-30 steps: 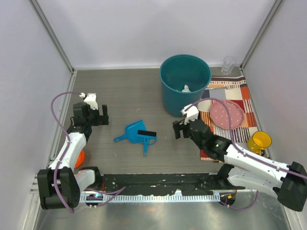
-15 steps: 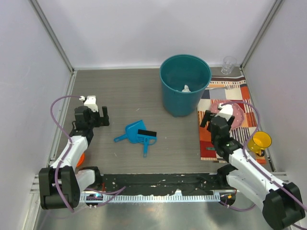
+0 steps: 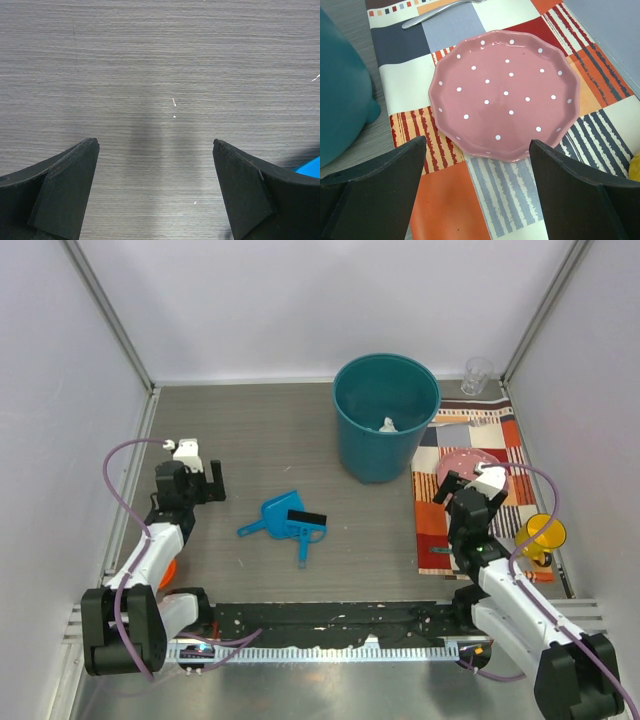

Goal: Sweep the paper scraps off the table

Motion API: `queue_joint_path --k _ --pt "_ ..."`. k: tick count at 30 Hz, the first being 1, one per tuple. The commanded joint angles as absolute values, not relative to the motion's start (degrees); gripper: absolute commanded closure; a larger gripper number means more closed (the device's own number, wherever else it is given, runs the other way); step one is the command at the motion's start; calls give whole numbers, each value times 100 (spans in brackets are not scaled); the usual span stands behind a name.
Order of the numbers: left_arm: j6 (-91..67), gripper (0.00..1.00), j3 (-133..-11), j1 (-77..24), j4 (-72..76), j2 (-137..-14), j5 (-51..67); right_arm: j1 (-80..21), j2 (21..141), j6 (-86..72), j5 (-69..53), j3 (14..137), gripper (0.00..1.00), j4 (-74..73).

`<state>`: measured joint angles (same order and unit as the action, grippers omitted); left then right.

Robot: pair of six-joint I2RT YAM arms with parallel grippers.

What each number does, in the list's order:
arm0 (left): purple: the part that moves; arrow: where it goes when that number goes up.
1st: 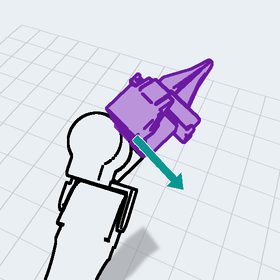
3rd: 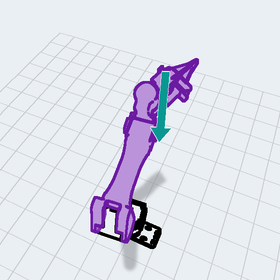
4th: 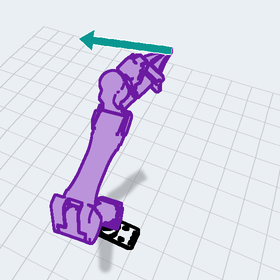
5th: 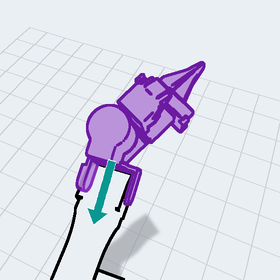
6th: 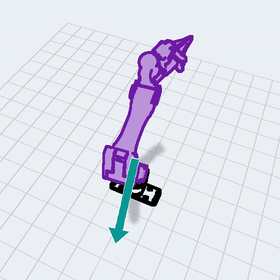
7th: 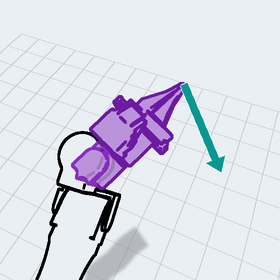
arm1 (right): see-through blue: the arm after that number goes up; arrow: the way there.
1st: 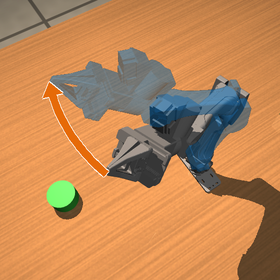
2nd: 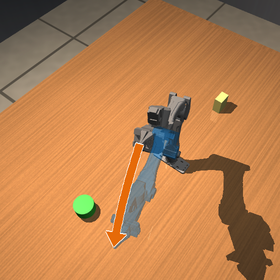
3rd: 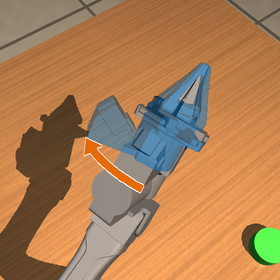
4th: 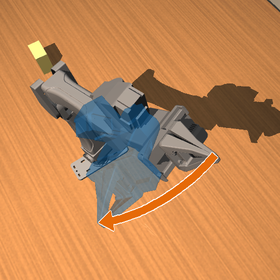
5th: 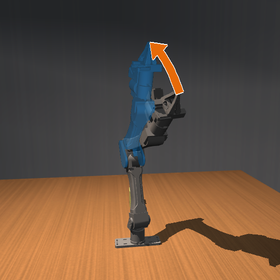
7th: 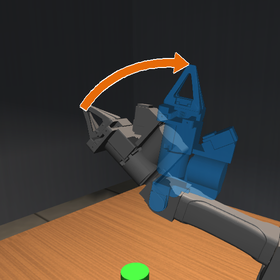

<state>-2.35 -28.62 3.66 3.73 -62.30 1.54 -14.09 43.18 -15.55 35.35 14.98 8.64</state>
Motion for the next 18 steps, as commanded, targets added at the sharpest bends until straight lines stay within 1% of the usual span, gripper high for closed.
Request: queue_joint_path --k 1,15,18 --pt "-167 0 -2813 387 703 -6196 123 -1380 4351 -1529 3691 1556 11 1187" --pt "-88 0 -2655 387 808 -6153 377 -1389 4184 -1547 3735 1477 11 1187" --pt "-219 0 -2733 378 862 -6143 212 -1380 4166 -1538 3735 1468 11 1187"
